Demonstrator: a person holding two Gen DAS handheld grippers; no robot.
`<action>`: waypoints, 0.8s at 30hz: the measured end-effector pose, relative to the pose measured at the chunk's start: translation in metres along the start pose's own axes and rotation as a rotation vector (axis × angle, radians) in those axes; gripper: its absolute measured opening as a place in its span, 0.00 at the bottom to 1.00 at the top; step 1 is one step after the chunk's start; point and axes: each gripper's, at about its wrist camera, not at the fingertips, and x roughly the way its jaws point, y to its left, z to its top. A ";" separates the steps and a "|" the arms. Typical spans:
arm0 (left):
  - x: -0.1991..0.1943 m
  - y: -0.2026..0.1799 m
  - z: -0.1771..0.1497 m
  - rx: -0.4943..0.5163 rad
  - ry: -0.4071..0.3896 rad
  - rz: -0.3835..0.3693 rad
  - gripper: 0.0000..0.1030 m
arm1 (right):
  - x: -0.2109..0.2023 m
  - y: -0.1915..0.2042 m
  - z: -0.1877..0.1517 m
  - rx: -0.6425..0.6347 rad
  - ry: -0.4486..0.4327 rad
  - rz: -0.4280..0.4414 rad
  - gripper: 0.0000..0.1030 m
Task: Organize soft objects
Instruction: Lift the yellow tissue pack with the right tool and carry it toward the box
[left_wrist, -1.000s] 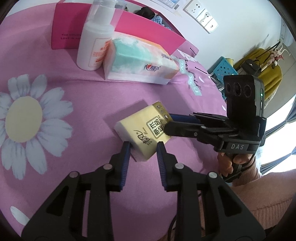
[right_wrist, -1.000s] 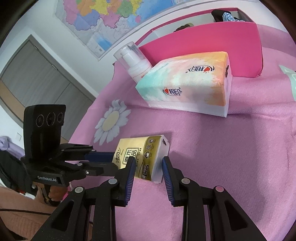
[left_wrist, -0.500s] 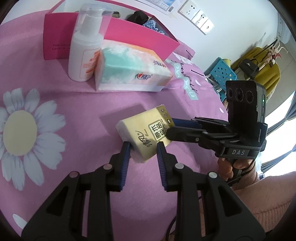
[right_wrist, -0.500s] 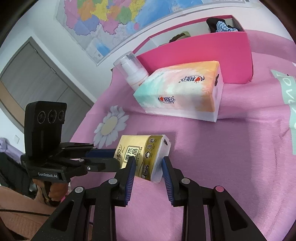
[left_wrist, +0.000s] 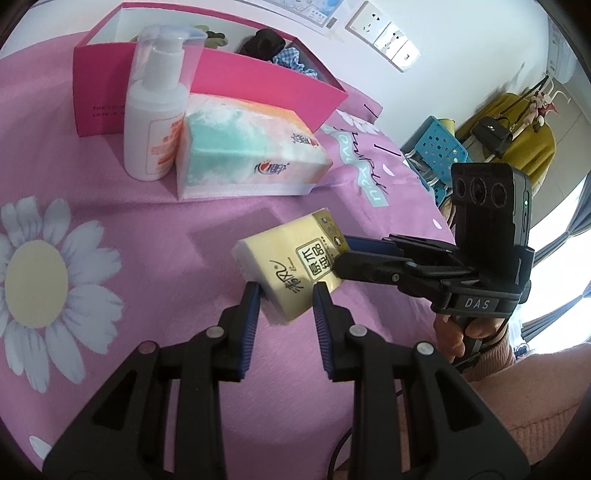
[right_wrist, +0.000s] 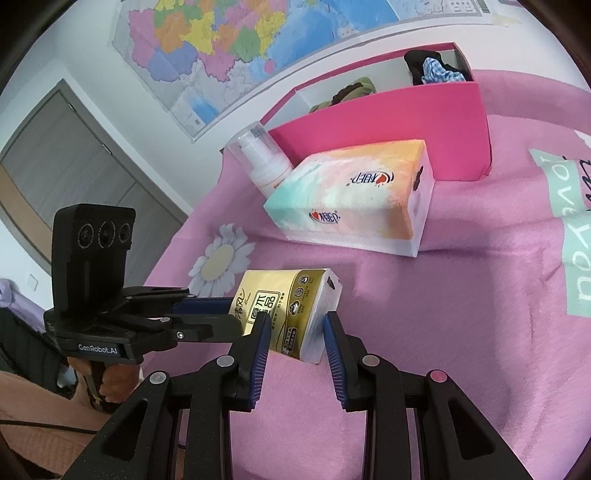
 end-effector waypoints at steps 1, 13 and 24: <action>-0.001 0.000 0.000 0.002 -0.001 0.001 0.30 | -0.002 -0.001 0.000 -0.002 -0.002 0.000 0.30; -0.011 -0.008 0.010 0.032 -0.037 -0.003 0.30 | -0.015 0.006 0.007 -0.022 -0.043 -0.005 0.30; -0.014 -0.012 0.017 0.052 -0.056 -0.006 0.30 | -0.024 0.004 0.014 -0.033 -0.072 -0.009 0.30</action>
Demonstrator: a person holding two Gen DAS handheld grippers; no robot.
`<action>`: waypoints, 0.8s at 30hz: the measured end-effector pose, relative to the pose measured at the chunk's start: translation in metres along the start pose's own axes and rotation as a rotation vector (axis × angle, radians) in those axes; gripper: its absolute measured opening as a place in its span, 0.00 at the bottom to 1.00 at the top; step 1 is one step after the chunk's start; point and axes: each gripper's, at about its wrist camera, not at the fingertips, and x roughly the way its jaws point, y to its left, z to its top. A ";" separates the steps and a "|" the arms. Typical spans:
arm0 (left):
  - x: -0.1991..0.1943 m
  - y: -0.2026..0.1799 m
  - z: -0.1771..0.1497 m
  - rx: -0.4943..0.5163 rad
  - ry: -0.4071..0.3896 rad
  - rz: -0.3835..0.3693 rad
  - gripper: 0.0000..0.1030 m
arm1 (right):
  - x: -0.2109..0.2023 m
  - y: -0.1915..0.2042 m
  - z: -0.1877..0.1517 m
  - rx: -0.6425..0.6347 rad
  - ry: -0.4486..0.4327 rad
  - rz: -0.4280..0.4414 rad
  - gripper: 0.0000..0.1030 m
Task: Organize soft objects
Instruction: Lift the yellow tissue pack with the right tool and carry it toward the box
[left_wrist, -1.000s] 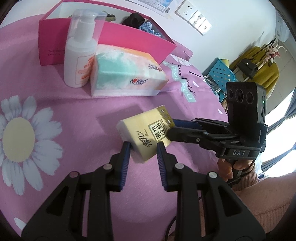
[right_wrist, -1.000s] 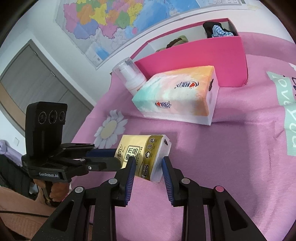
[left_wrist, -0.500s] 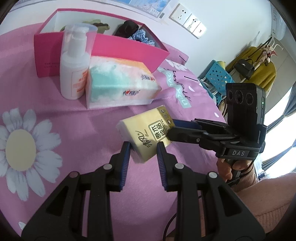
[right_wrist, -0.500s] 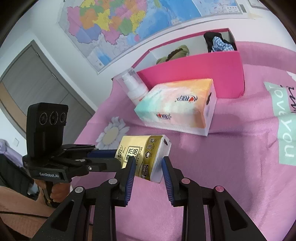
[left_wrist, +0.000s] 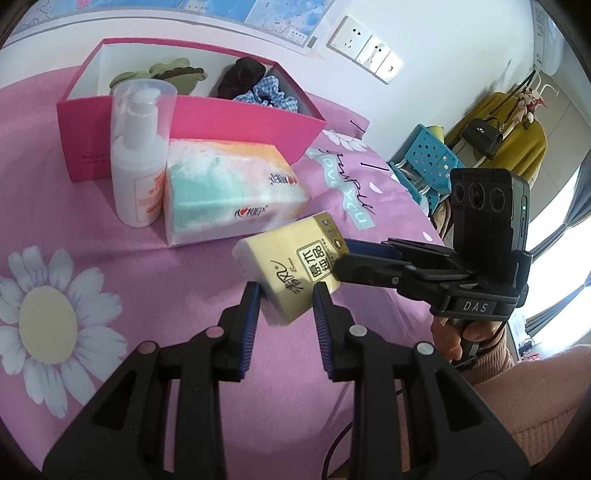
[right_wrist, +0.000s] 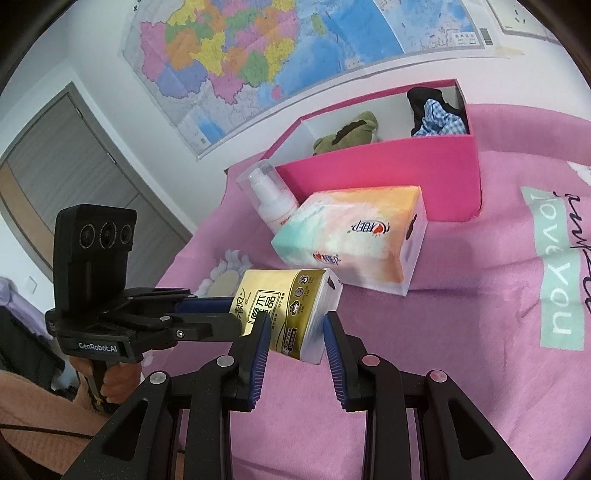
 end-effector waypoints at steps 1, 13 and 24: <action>0.000 0.000 0.001 0.003 -0.001 0.001 0.30 | -0.001 0.000 0.001 -0.001 -0.002 0.000 0.30; -0.003 -0.006 0.012 0.025 -0.019 0.005 0.30 | -0.010 -0.001 0.010 -0.020 -0.025 -0.008 0.30; -0.006 -0.008 0.020 0.040 -0.032 0.013 0.30 | -0.016 -0.001 0.020 -0.034 -0.051 -0.017 0.30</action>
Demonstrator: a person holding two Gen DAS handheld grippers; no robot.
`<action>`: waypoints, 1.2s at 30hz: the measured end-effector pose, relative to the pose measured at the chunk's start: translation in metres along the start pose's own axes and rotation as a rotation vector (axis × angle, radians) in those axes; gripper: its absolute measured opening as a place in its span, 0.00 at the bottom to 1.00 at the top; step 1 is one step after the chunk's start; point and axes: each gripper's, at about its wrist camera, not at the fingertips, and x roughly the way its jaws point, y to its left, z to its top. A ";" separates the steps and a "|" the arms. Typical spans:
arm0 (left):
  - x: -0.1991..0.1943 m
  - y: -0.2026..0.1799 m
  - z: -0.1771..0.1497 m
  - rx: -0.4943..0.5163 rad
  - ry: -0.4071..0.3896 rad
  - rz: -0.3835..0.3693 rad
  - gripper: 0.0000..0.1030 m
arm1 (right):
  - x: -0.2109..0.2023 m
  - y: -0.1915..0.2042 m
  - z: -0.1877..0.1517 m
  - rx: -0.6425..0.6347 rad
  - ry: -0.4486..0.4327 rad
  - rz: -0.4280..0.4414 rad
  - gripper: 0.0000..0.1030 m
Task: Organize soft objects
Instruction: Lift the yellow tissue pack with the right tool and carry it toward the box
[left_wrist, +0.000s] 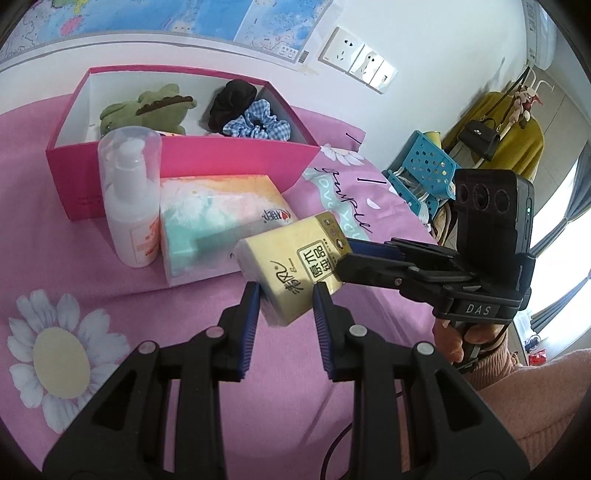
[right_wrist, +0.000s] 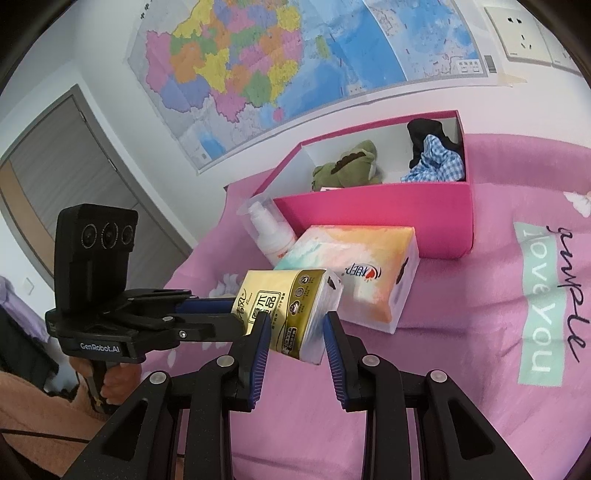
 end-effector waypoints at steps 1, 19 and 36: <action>0.000 0.000 0.001 0.003 0.000 0.000 0.30 | 0.000 0.000 0.001 0.000 -0.002 0.000 0.30; -0.004 -0.005 0.016 0.030 -0.026 0.017 0.30 | -0.001 -0.003 0.013 -0.019 -0.022 -0.006 0.30; -0.004 -0.005 0.027 0.041 -0.045 0.027 0.30 | -0.002 -0.005 0.024 -0.040 -0.039 -0.010 0.30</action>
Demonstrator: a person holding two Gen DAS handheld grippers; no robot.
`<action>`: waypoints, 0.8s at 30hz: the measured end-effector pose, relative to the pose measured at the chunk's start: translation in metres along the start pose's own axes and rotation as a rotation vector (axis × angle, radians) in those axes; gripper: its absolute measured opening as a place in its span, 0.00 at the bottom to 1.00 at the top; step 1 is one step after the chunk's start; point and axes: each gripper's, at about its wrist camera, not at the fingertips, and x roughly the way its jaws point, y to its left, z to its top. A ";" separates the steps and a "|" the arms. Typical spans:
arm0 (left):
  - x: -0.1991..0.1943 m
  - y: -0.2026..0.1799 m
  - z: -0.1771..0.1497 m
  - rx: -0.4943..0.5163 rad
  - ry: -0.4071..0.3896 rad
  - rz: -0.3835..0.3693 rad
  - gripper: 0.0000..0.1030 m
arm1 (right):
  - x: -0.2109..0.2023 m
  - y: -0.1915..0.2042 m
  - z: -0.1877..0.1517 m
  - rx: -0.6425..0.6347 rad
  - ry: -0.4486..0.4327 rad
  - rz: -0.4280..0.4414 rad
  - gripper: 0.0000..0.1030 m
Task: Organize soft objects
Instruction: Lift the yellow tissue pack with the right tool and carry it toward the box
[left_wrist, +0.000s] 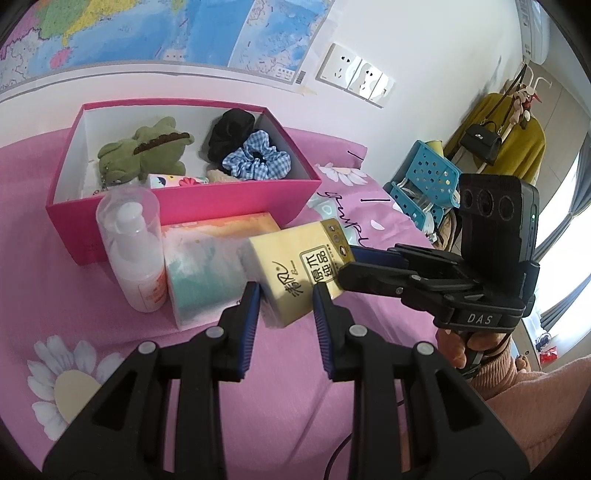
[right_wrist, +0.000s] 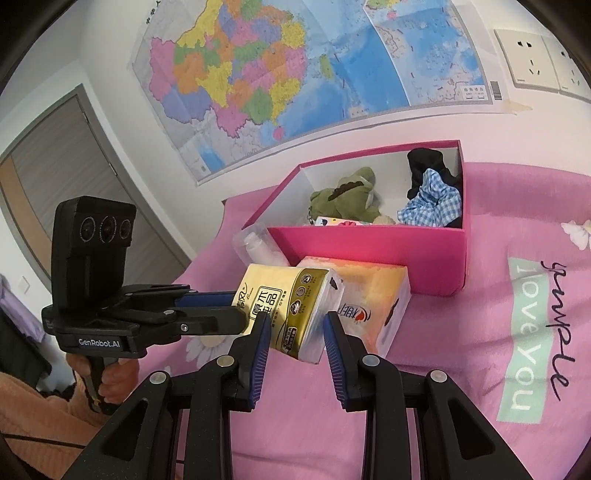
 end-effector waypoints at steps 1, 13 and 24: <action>0.000 0.000 0.001 0.002 -0.002 0.001 0.30 | 0.000 0.000 0.001 0.000 -0.001 0.000 0.30; 0.002 0.001 0.005 0.008 -0.006 0.003 0.30 | 0.000 -0.002 0.006 -0.004 -0.012 0.000 0.30; 0.003 0.001 0.010 0.013 -0.013 0.004 0.30 | -0.001 -0.002 0.012 -0.013 -0.027 -0.007 0.30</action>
